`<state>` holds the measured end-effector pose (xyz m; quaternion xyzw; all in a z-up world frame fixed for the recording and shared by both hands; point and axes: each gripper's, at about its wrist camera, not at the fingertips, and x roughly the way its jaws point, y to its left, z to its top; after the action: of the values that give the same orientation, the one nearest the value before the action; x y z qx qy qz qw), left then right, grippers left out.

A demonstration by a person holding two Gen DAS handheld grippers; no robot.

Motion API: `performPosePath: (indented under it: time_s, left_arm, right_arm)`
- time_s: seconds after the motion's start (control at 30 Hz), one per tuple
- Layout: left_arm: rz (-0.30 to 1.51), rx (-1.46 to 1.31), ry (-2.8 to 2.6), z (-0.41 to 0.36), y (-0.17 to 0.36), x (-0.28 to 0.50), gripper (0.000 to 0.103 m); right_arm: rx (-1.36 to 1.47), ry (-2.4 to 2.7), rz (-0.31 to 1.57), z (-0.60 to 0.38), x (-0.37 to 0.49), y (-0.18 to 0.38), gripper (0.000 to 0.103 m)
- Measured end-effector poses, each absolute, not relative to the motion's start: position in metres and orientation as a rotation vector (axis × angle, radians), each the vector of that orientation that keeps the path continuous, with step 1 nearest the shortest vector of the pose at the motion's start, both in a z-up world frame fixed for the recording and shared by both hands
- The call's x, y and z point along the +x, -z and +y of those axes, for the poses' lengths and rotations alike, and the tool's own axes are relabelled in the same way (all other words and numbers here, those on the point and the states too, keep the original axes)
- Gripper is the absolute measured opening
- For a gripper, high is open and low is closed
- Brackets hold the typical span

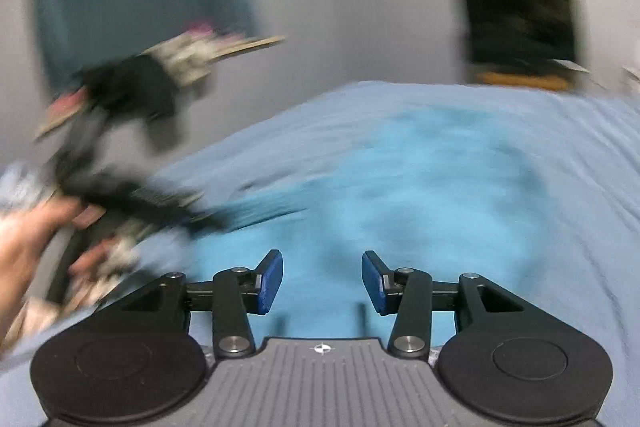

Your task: Fold large clothes

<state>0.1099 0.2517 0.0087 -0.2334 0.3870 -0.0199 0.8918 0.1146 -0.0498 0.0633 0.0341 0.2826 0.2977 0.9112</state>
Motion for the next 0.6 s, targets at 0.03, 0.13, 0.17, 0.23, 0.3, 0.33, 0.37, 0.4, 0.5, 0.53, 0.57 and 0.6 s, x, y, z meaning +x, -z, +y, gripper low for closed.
performPosePath:
  time_s: [0.03,0.13,0.17,0.23,0.3,0.33,0.37,0.4,0.5,0.53,0.57,0.6]
  left_arm:
    - [0.783,-0.498,0.042,0.251,-0.015,0.108,0.019]
    - [0.654,-0.547,0.098,0.247,-0.042,0.101,0.041]
    - [0.608,-0.543,0.130,0.243,-0.052,0.099,0.055]
    - [0.552,-0.496,0.171,0.231,-0.069,0.101,0.073]
    - [0.581,-0.400,0.198,0.214,-0.077,0.111,0.083]
    - [0.627,-0.348,0.205,0.206,-0.075,0.120,0.083]
    - [0.679,-0.309,0.206,0.200,-0.070,0.129,0.083]
    - [0.732,-0.288,0.203,0.196,-0.060,0.139,0.083]
    - [0.882,-0.289,0.181,0.196,-0.029,0.156,0.083]
    - [0.907,-0.284,0.177,0.198,-0.021,0.157,0.083]
    - [0.923,-0.277,0.176,0.199,-0.014,0.157,0.083]
    - [0.935,-0.275,0.184,0.201,-0.009,0.156,0.082]
  right_arm:
    - [0.096,-0.537,0.606,-0.061,0.127,-0.060,0.045]
    - [0.170,-0.371,0.709,-0.087,0.154,-0.036,0.039]
    - [0.192,-0.369,0.739,-0.090,0.158,-0.027,0.039]
    - [0.222,-0.390,0.776,-0.088,0.162,-0.010,0.039]
    - [0.194,-0.393,0.755,-0.081,0.161,-0.006,0.039]
    - [0.179,-0.396,0.748,-0.080,0.160,-0.007,0.039]
    - [0.175,-0.399,0.745,-0.080,0.160,-0.007,0.039]
    - [0.179,-0.402,0.744,-0.081,0.157,-0.010,0.039]
    - [0.214,-0.410,0.747,-0.091,0.157,-0.011,0.039]
    - [0.221,-0.411,0.748,-0.093,0.157,-0.011,0.039]
    - [0.222,-0.411,0.747,-0.094,0.157,-0.012,0.039]
    - [0.220,-0.413,0.746,-0.094,0.157,-0.012,0.039]
